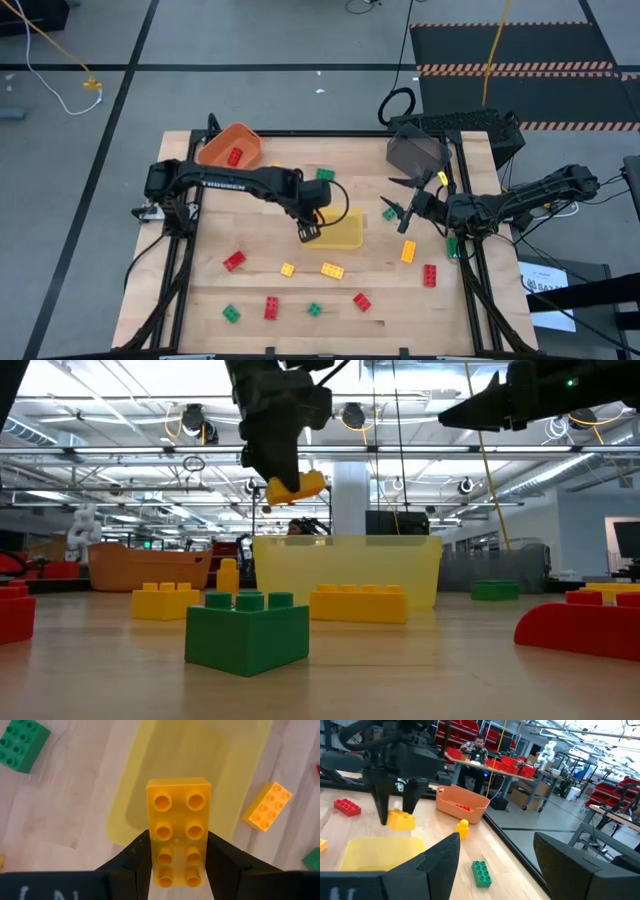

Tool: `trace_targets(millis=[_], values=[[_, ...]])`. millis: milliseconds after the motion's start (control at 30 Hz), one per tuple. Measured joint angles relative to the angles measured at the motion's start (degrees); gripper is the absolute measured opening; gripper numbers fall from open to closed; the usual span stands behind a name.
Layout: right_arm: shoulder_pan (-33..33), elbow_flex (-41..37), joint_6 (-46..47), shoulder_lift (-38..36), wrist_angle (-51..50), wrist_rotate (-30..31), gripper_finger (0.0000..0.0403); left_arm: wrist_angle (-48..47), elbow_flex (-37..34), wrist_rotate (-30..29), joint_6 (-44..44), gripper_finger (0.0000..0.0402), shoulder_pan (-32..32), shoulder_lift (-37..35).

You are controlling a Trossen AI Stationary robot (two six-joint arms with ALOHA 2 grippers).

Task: Sort & place blocks by color
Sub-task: Put the middle left yellow 8-stud game piece into the yellow bin, then put the middle right green 8-stud game piece into the black bin

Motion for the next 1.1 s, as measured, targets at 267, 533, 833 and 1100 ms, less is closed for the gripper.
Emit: trace_targets(millis=[267, 533, 833, 1100], values=[[0.00, 0.00, 0.00, -0.01, 0.67, -0.15, 0.0247, 1.35, -0.04, -1.54, 1.17, 0.0141, -0.32, 2.16], [0.00, 0.00, -0.04, 0.01, 0.00, -0.19, 0.0247, 3.68, 0.00, -3.56, 1.54, 0.0319, -0.27, 2.75], [0.00, 0.00, 0.49, -0.02, -0.76, -0.18, 0.0247, 2.02, 0.00, -5.78, 1.31, 0.0348, 0.99, 2.75], [0.09, 0.00, 2.33, 0.03, -9.88, -0.22, 0.0247, -9.80, -0.36, -10.41, 2.64, 0.0286, 2.26, -0.59]])
